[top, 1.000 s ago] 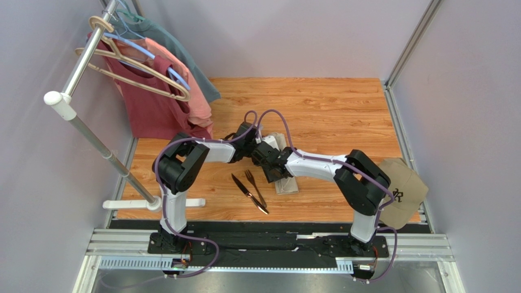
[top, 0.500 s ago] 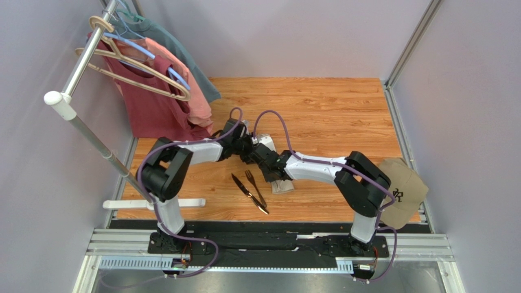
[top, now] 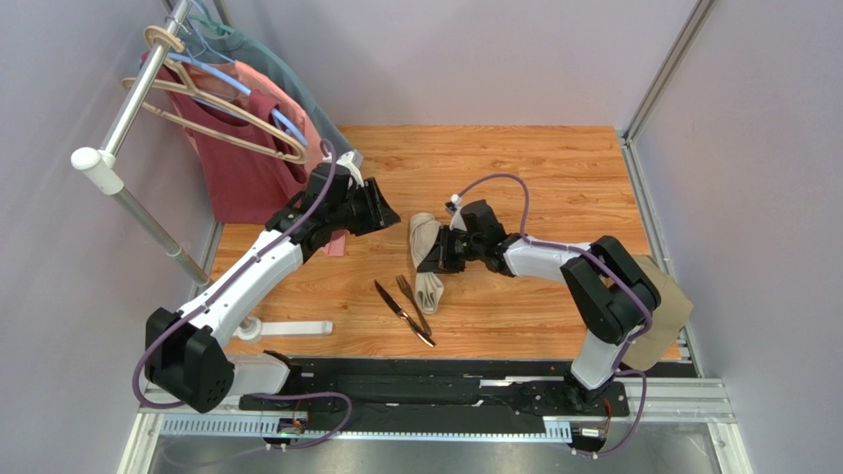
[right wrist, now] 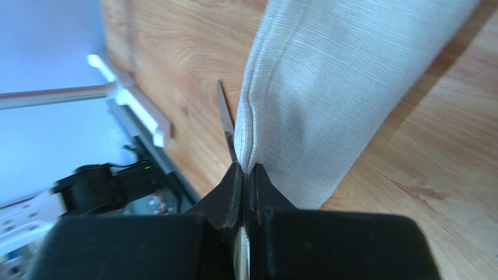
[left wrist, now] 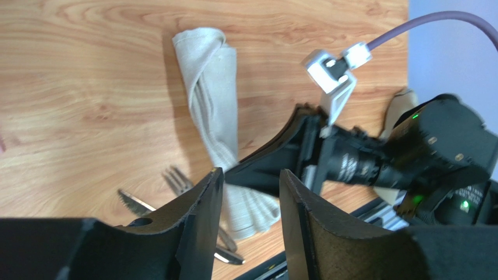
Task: Fold the napkin into a case and place the utensils inside
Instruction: Turn over the smaller rectangle folded napkin at the center of the board.
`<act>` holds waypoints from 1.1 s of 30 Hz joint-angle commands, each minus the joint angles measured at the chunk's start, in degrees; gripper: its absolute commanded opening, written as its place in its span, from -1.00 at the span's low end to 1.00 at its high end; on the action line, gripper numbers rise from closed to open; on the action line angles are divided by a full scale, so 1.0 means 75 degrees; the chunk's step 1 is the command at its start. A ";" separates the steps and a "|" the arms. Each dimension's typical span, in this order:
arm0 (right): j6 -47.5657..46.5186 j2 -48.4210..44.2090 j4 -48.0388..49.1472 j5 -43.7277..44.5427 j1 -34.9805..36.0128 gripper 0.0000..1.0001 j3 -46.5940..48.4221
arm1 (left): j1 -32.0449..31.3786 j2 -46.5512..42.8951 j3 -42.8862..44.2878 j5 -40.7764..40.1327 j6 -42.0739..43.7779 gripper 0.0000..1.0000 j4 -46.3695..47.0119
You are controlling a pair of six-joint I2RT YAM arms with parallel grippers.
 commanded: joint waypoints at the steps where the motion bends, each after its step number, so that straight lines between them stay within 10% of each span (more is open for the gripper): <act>1: 0.1905 0.0265 0.3582 -0.2215 -0.0674 -1.00 -0.1160 | -0.0032 0.0123 -0.0259 0.0086 0.0662 -0.13 -0.0525; 15: 0.5434 0.1718 1.0838 -0.3238 -0.2633 -1.00 -0.4045 | -0.1262 0.1729 0.0022 0.0064 0.0020 -0.32 0.0554; 33: 0.6711 0.0312 1.0466 -0.3005 -0.1813 -1.00 -0.2488 | -0.1463 0.0194 -0.0798 -0.1916 -0.0497 -0.28 0.0074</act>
